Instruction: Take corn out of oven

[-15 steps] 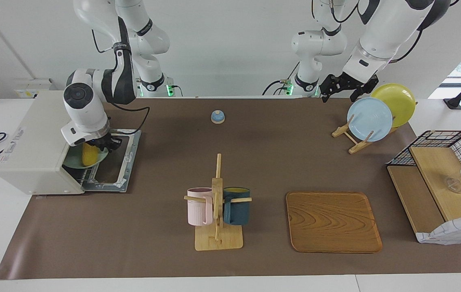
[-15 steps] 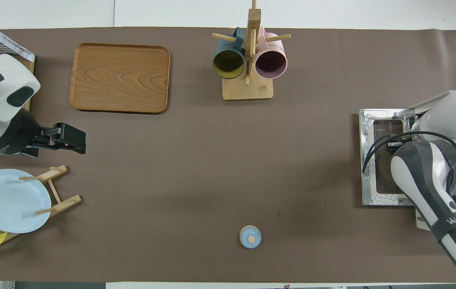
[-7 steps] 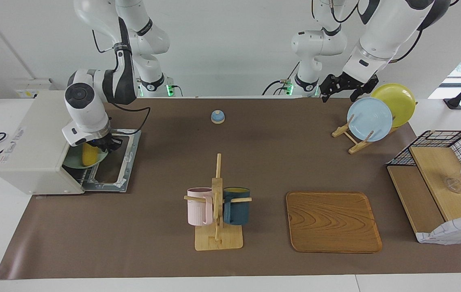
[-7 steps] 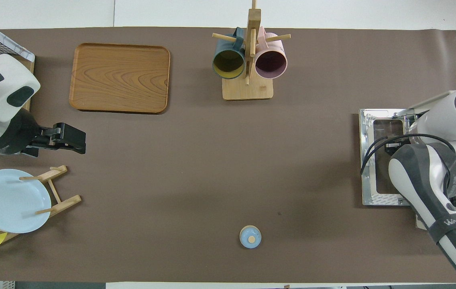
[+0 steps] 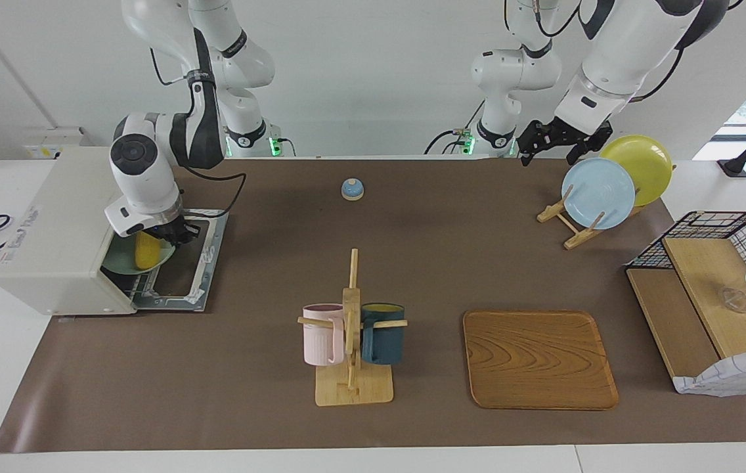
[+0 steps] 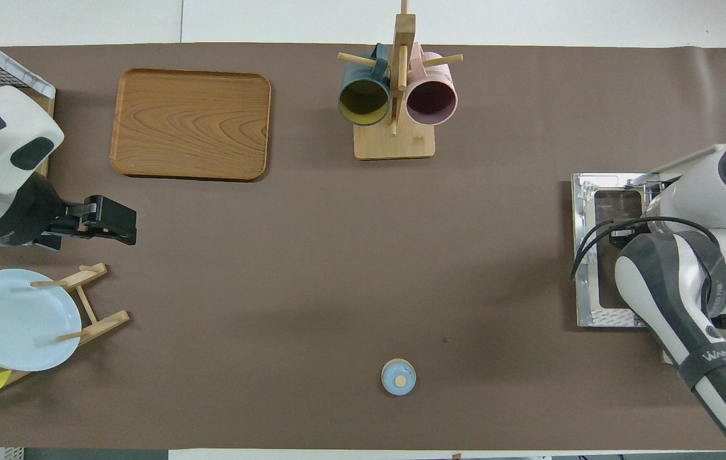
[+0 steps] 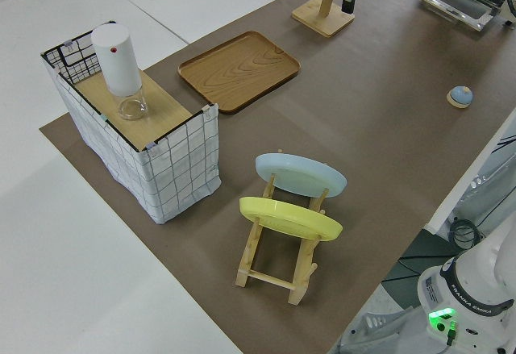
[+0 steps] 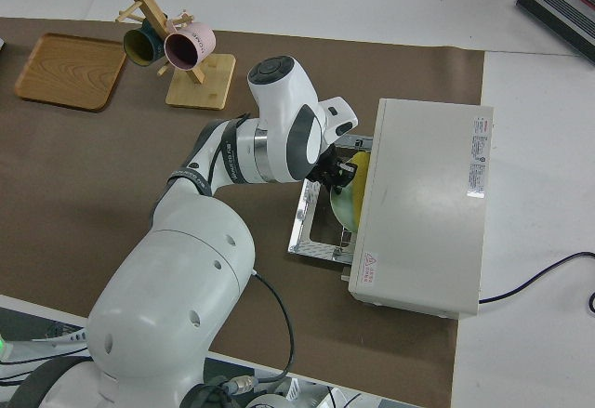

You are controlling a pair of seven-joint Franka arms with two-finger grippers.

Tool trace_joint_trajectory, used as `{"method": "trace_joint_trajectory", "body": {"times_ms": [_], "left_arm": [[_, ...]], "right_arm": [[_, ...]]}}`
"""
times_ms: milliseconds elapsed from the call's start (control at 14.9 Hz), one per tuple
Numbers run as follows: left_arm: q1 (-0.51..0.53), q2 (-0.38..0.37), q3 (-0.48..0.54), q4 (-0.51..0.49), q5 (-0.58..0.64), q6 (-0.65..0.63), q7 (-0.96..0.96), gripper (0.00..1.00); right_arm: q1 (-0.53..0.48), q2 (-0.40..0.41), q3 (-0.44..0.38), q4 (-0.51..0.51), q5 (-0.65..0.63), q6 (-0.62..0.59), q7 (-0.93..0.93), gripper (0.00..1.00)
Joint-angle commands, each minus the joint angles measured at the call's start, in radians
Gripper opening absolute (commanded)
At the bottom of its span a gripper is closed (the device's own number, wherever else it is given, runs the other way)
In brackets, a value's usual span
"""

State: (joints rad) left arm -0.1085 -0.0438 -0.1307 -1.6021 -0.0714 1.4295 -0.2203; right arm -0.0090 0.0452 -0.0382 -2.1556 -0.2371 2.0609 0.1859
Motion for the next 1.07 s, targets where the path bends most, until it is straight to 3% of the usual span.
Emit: {"method": "trace_joint_trajectory", "body": {"times_ms": [0,268,602,736,1004], "left_arm": [[0.018,-0.005,-0.007,0.002,-0.011,0.0,-0.002,1.0],[0.03,-0.005,-0.007,0.002,-0.01,0.011,-0.001,1.0],[0.032,-0.004,-0.007,0.002,-0.011,0.02,-0.001,1.0],[0.032,-0.004,-0.007,0.002,-0.01,0.031,-0.001,1.0],[0.036,-0.002,-0.007,0.002,-0.01,0.039,0.007,1.0]], "right_arm": [[0.029,-0.013,0.008,-0.014,-0.007,0.005,-0.014,0.0],[0.163,0.025,0.008,0.14,0.024,-0.187,0.041,0.0],[0.375,0.079,0.009,0.229,0.079,-0.215,0.333,0.0],[0.459,0.157,0.009,0.33,0.128,-0.252,0.452,0.0],[0.628,0.437,0.015,0.62,0.139,-0.283,0.784,0.0]]}}
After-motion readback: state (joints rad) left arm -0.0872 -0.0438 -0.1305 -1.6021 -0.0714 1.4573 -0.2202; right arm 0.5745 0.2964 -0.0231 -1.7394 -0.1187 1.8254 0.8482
